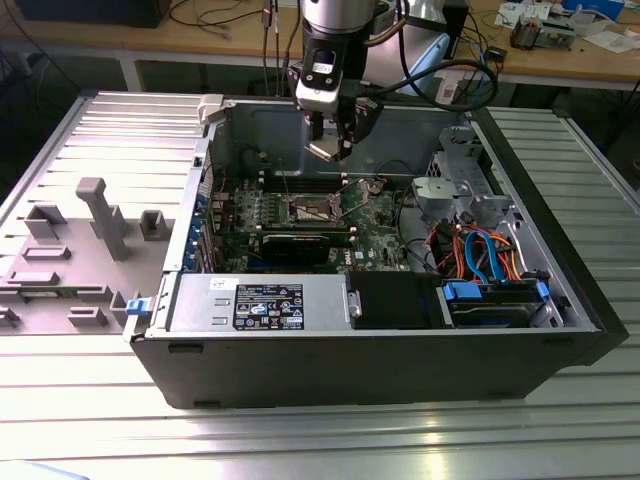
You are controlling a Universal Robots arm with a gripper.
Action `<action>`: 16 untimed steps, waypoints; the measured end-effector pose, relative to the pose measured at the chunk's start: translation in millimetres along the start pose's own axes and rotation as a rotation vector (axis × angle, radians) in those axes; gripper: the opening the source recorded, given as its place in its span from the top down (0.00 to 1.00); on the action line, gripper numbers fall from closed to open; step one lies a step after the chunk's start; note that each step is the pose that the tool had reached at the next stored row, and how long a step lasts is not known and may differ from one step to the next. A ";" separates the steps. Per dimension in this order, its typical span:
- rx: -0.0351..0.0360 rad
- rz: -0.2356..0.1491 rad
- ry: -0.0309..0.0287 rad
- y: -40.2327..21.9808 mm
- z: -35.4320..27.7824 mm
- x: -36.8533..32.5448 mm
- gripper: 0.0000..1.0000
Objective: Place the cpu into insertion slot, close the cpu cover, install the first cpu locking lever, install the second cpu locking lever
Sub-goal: 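Place the cpu into insertion slot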
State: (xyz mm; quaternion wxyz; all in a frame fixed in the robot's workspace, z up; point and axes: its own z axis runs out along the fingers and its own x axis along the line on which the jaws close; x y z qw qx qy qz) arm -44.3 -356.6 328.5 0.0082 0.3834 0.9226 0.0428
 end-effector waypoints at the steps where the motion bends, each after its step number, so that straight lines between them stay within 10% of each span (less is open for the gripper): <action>1: 0.0000 0.002 -0.0001 0.0 0.0 0.0 0.45; 16: -0.0001 0.017 -0.0016 0.0 0.0 0.0 0.45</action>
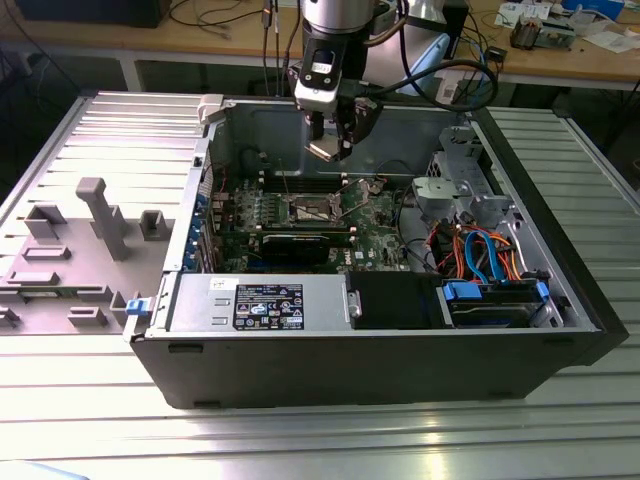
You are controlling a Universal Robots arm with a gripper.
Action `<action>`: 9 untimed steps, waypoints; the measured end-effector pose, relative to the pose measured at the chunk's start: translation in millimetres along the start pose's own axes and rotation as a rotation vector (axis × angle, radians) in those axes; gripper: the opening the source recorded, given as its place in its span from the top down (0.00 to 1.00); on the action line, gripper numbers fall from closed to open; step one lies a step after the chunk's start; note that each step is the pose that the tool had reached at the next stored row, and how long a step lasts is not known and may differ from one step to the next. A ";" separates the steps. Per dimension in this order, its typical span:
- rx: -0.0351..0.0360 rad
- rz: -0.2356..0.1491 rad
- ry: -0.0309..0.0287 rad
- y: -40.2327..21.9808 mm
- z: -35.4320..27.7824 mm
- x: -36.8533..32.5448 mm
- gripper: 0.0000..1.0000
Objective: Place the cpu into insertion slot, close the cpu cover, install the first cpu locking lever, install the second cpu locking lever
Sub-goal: 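Place the cpu into insertion slot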
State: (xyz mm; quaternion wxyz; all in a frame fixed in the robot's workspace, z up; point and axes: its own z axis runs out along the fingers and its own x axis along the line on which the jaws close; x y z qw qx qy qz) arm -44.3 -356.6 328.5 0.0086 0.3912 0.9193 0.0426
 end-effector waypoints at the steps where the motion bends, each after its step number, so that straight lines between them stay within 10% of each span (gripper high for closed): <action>1: 0.0000 0.001 -0.0001 0.0 0.0 0.0 0.45; 9: -0.0001 0.009 -0.0009 0.0 0.0 0.0 0.45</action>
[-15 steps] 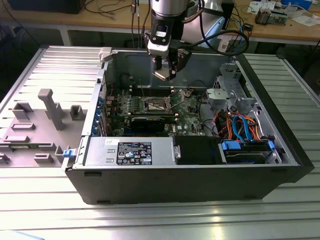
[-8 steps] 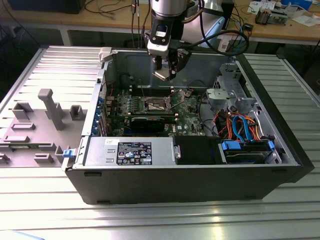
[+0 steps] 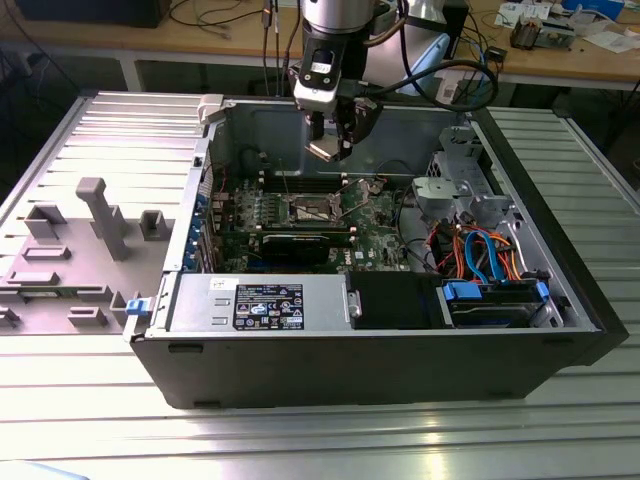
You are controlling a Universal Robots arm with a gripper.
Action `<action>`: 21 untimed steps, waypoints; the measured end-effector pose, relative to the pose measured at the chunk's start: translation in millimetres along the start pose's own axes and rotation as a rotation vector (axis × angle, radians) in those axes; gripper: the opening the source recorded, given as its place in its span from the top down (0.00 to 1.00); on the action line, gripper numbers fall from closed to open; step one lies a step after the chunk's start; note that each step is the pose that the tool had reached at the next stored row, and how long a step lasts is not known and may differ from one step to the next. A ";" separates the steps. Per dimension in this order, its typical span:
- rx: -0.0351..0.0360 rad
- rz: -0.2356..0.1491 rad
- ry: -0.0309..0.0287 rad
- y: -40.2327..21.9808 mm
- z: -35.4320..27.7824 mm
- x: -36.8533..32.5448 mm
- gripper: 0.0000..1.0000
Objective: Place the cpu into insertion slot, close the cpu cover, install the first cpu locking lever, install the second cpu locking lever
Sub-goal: 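Place the cpu into insertion slot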
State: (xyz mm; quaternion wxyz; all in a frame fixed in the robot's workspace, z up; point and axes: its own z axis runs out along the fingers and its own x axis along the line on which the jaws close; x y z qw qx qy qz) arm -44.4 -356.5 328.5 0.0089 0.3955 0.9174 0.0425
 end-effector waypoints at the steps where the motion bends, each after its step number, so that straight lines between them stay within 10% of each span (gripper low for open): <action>1: 0.0000 0.001 -0.0001 0.0 0.0 0.0 0.45; 21: -0.0003 0.025 -0.0022 0.0 0.0 0.0 0.45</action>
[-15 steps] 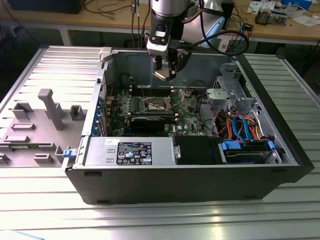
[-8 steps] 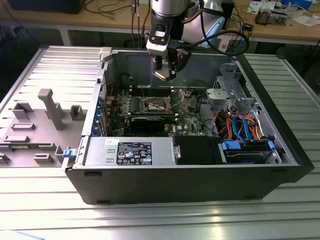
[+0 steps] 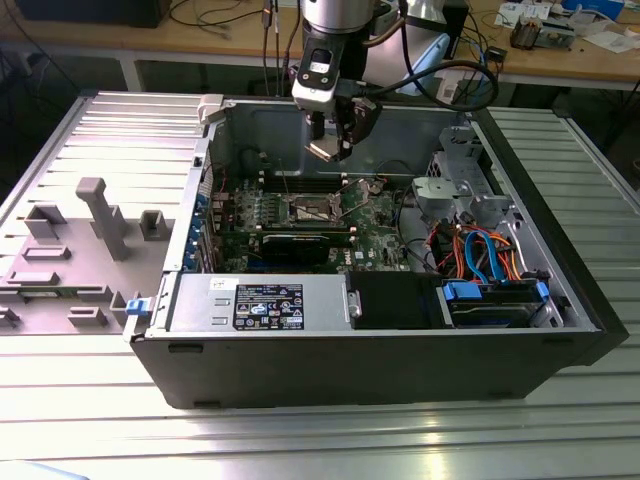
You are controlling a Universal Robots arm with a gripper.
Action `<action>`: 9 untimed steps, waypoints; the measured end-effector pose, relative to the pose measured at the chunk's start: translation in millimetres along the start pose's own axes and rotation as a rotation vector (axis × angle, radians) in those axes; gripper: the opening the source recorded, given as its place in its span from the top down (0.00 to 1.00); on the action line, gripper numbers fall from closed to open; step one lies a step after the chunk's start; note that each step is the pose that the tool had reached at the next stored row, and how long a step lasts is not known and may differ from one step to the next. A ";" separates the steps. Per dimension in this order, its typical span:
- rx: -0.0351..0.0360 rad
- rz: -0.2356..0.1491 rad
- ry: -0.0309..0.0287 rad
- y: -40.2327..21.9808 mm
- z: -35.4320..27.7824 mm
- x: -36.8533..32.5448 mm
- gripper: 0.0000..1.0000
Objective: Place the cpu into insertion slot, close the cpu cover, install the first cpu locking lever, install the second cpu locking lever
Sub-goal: 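Place the cpu into insertion slot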
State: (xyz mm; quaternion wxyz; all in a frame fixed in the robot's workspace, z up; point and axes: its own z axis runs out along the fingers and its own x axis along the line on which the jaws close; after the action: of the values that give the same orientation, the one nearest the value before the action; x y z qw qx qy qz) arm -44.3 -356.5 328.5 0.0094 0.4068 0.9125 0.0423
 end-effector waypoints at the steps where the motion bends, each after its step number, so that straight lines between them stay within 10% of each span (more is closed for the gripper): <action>1: 0.0001 0.001 -0.0001 0.0 0.0 0.0 0.45; 9: -0.0001 0.011 -0.0010 0.0 0.0 0.0 0.45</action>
State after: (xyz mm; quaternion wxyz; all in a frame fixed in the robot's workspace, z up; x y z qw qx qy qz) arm -44.3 -356.5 328.5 0.0097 0.4120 0.9101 0.0422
